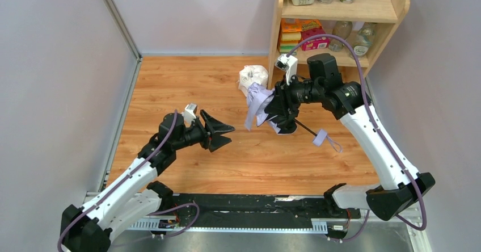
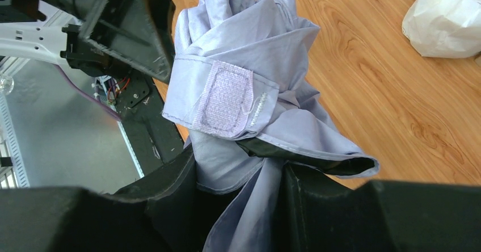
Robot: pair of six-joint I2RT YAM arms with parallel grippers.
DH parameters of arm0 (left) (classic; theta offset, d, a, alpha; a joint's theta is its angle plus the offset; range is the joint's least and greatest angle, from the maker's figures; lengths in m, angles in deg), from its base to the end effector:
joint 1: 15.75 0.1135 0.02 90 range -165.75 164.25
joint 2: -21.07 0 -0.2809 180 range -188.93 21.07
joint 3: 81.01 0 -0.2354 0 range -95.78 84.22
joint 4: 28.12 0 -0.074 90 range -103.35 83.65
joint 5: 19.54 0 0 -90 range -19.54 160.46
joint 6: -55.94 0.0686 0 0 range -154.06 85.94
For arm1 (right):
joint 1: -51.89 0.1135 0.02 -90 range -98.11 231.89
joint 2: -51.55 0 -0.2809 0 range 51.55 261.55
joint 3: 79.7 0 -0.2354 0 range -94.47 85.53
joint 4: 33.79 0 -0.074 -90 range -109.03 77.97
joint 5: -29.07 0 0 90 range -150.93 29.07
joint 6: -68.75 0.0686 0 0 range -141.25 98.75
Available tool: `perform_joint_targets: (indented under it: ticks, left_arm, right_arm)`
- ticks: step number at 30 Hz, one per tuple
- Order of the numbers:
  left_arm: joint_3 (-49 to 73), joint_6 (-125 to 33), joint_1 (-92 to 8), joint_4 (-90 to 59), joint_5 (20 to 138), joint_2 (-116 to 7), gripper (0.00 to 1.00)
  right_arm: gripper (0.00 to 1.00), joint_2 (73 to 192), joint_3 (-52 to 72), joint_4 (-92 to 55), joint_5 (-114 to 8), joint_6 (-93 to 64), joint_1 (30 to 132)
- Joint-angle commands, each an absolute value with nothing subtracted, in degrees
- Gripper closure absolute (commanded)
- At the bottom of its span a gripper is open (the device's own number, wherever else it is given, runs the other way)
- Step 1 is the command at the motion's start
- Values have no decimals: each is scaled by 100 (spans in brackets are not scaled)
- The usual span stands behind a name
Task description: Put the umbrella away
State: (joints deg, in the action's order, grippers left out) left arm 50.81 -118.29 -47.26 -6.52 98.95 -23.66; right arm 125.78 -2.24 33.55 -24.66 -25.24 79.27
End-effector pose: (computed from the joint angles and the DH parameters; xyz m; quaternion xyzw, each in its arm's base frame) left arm 0.1389 -0.1236 0.2835 -0.2191 0.7674 -0.5876 0.1337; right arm 0.2045 0.1516 0.4140 -0.3609 0.7897 0.3580 0.3435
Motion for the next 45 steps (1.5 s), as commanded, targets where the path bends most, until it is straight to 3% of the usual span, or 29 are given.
perform_joint_targets:
  ticks: [1,8,12,22,34,43,45]
  left_arm:
    - [5390,-14706,-4573,-2161,9482,-2569,31]
    - [5127,-15447,-4432,-1371,8795,-2542,30]
    - [4706,-15666,-4405,-465,9321,-2928,29]
    - [4573,-15773,-4379,-334,10429,-3456,28]
    - [4863,-16001,-4388,-474,10904,-3703,28]
    - [4802,-15825,-4388,-483,11045,-3913,46]
    - [4792,-15772,-4405,-482,11063,-3949,54]
  right_arm:
    - [100,12467,-614,3239,-2727,-2626,8054]
    - [100,12502,-597,3336,-2920,-2810,8274]
    - [100,12432,-447,3169,-2693,-2889,8344]
    - [100,12274,-139,2712,-3026,-3285,8854]
    - [100,12037,282,1974,-3492,-3549,9469]
    - [100,12194,274,1965,-3588,-3672,9654]
    - [100,12247,239,1973,-3623,-3689,9689]
